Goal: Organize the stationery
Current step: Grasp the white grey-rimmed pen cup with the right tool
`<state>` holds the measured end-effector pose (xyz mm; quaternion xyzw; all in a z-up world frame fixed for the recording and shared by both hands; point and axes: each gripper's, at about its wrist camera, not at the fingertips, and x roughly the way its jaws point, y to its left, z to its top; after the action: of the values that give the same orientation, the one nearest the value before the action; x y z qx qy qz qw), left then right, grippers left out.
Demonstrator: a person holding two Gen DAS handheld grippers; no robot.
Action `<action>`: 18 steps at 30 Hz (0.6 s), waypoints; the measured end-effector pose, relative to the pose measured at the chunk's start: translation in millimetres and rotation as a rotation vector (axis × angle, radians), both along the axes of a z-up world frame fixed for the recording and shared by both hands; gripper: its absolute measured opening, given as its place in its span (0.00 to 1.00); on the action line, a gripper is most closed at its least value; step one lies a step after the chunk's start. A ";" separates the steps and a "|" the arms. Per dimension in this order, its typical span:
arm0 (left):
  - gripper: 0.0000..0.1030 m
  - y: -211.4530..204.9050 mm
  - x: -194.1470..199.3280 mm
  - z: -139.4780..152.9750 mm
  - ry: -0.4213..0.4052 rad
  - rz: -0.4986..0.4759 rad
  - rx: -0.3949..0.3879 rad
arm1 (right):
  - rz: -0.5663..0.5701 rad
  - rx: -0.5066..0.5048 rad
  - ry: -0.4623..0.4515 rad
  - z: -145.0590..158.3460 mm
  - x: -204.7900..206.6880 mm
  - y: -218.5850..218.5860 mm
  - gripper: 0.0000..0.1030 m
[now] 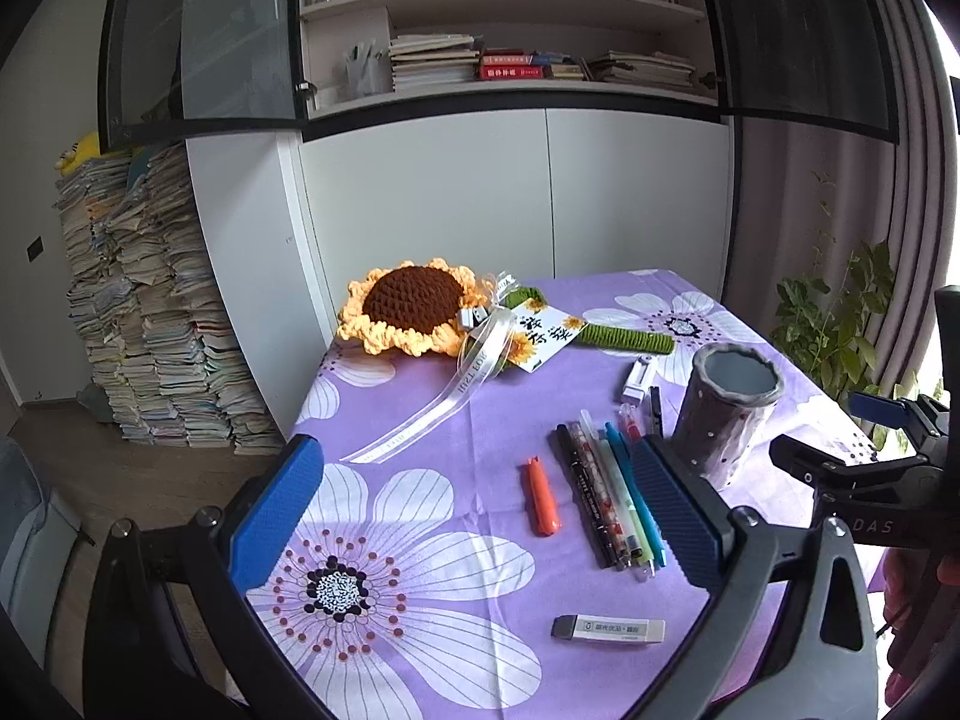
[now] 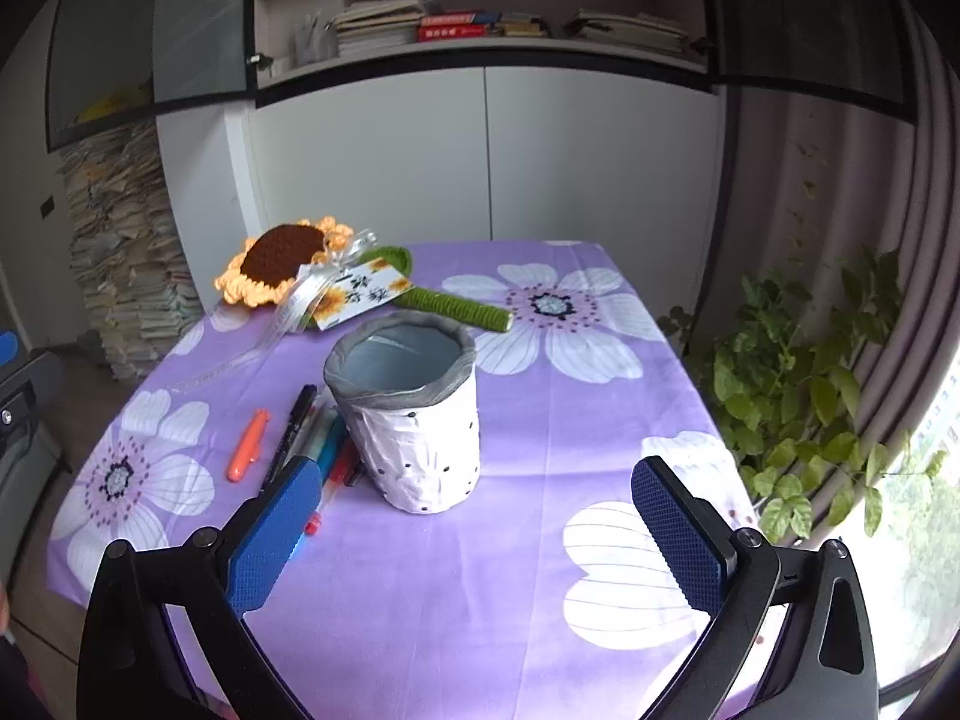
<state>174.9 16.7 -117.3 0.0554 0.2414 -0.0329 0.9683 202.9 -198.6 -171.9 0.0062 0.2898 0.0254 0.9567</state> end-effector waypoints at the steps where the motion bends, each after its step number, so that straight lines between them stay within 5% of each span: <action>1: 0.99 2.0 6.9 -3.6 0.016 0.005 -0.003 | 0.014 -0.003 0.012 -4.7 7.9 3.1 1.00; 12: 0.99 10.2 68.9 -34.2 0.116 0.053 -0.029 | 0.059 -0.024 0.108 -39.2 74.8 14.2 0.99; 15: 0.99 4.5 77.1 -37.5 0.124 0.038 -0.021 | 0.089 -0.017 0.135 -43.4 84.6 14.8 0.72; 18: 0.99 -1.6 81.6 -38.7 0.126 0.025 -0.011 | 0.114 -0.055 0.130 -43.7 85.5 15.3 0.72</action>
<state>256.4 15.1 -155.9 0.0447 0.3025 -0.0255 0.9518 288.4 -183.3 -215.5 -0.0351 0.3517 0.0712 0.9327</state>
